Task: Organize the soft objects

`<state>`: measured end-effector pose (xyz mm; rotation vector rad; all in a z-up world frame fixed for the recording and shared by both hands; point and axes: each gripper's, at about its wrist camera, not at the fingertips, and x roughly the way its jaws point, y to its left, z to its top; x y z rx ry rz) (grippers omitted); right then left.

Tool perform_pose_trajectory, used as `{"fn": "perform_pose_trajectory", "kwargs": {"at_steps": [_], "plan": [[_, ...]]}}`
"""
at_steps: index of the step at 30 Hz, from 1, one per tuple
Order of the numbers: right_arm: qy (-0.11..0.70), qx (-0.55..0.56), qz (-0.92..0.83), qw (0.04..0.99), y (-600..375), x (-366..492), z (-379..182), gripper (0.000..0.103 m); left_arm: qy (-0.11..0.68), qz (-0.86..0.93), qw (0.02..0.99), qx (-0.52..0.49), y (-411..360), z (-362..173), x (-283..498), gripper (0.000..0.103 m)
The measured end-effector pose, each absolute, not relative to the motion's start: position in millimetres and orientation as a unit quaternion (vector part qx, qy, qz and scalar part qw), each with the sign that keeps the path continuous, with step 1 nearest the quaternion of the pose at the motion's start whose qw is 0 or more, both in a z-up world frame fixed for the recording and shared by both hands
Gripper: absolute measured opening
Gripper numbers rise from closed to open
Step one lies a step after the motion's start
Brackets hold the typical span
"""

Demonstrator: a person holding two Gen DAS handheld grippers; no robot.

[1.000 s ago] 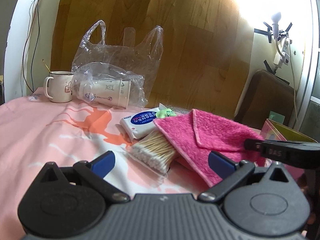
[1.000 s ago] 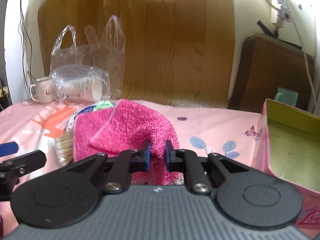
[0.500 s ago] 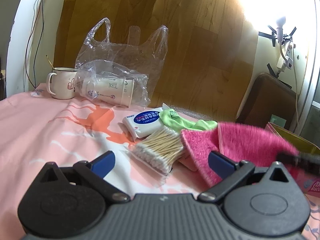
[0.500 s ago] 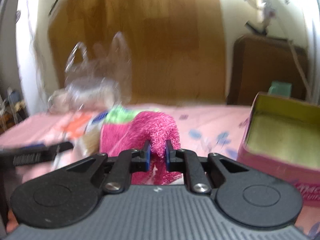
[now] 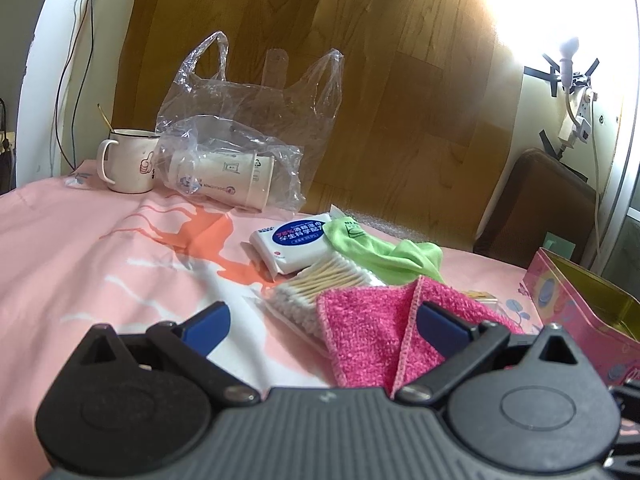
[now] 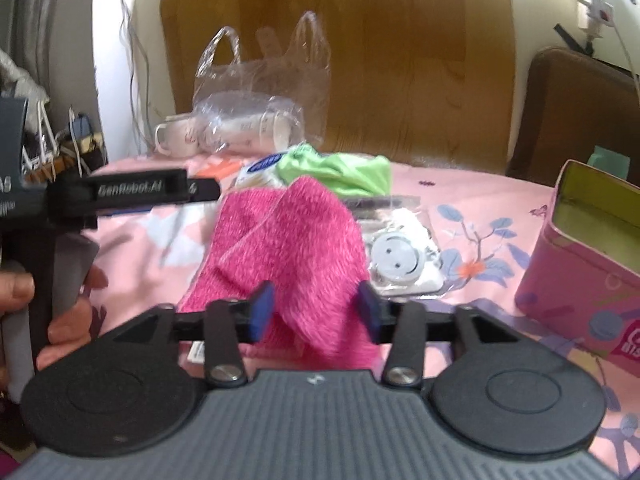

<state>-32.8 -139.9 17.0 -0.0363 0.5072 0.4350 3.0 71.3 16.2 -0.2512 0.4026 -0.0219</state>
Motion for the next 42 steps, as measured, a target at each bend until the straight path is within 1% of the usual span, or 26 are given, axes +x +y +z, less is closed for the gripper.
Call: {"fn": "perform_pose_trajectory", "kwargs": {"at_steps": [4, 6, 7, 8, 9, 10, 12, 16, 21, 26, 29, 31, 32, 33, 34, 35, 36, 38, 41, 42], "plan": [[0.244, -0.008, 0.214, 0.946, -140.2, -33.6, 16.1, 0.057, 0.2, -0.01, 0.972, -0.125, 71.6, 16.1, 3.6, 0.103], [0.246, -0.006, 0.222, 0.943, -136.2, -33.9, 13.8, 0.054, 0.2, -0.009, 0.972, -0.124, 71.8, 16.0, 3.5, 0.103], [0.245, -0.007, 0.227, 0.942, -133.8, -34.6, 13.2, 0.047, 0.199, -0.009, 0.972, -0.123, 71.9, 16.0, 3.4, 0.103], [0.242, -0.014, 0.229, 0.943, -130.4, -35.9, 12.4, 0.027, 0.199, -0.009, 0.972, -0.123, 72.3, 16.1, 3.2, 0.103], [0.243, -0.028, 0.226, 0.943, -126.0, -35.7, 11.7, 0.01, 0.198, -0.008, 0.972, -0.124, 72.3, 16.1, 3.1, 0.103], [0.245, -0.041, 0.221, 0.943, -122.0, -35.6, 10.9, 0.007, 0.198, -0.008, 0.972, -0.124, 72.3, 16.0, 2.9, 0.103], [0.237, -0.047, 0.219, 0.945, -119.3, -37.8, 12.3, 0.005, 0.198, -0.006, 0.972, -0.125, 72.7, 16.1, 3.1, 0.103], [0.206, -0.027, 0.224, 0.952, -125.4, -45.7, 24.8, 0.004, 0.197, -0.004, 0.972, -0.129, 74.3, 16.0, 2.5, 0.103], [0.168, 0.03, 0.24, 0.956, -142.0, -54.2, 51.8, 0.004, 0.198, -0.001, 0.971, -0.131, 74.6, 16.0, 2.4, 0.103], [0.141, 0.089, 0.302, 0.939, -158.2, -66.5, 78.7, 0.004, 0.199, 0.001, 0.971, -0.132, 74.7, 15.9, 2.2, 0.103], [0.135, 0.085, 0.32, 0.934, -157.9, -73.1, 82.7, 0.005, 0.201, 0.001, 0.97, -0.134, 75.8, 15.6, 2.0, 0.103], [0.14, 0.062, 0.307, 0.94, -153.3, -73.3, 77.8, 0.007, 0.201, 0.001, 0.97, -0.136, 76.3, 15.5, 2.3, 0.103], [0.147, 0.051, 0.294, 0.943, -151.6, -72.2, 72.9, 0.011, 0.202, 0.001, 0.97, -0.136, 76.4, 15.4, 2.6, 0.103], [0.162, 0.04, 0.283, 0.945, -150.1, -68.6, 66.6, 0.03, 0.202, 0.001, 0.97, -0.135, 76.3, 15.4, 2.9, 0.103], [0.18, 0.03, 0.267, 0.946, -148.2, -63.8, 59.2, 0.044, 0.202, 0.001, 0.97, -0.135, 76.2, 15.4, 2.9, 0.103], [0.194, 0.022, 0.243, 0.95, -146.9, -58.1, 50.5, 0.064, 0.201, 0.0, 0.97, -0.134, 76.0, 15.4, 2.8, 0.103], [0.204, 0.012, 0.224, 0.953, -145.5, -54.4, 42.0, 0.066, 0.2, -0.001, 0.971, -0.134, 75.6, 15.4, 2.5, 0.103], [0.228, 0.0, 0.207, 0.951, -143.9, -44.1, 26.4, 0.066, 0.196, -0.005, 0.972, -0.132, 74.9, 15.4, 1.5, 0.103], [0.261, 0.01, 0.199, 0.945, -143.8, -31.3, 10.0, 0.073, 0.193, -0.009, 0.973, -0.128, 73.4, 15.8, 1.0, 0.103], [0.268, 0.015, 0.199, 0.943, -143.3, -27.8, 6.2, 0.072, 0.192, -0.01, 0.973, -0.127, 73.2, 16.0, 0.6, 0.103]]}}
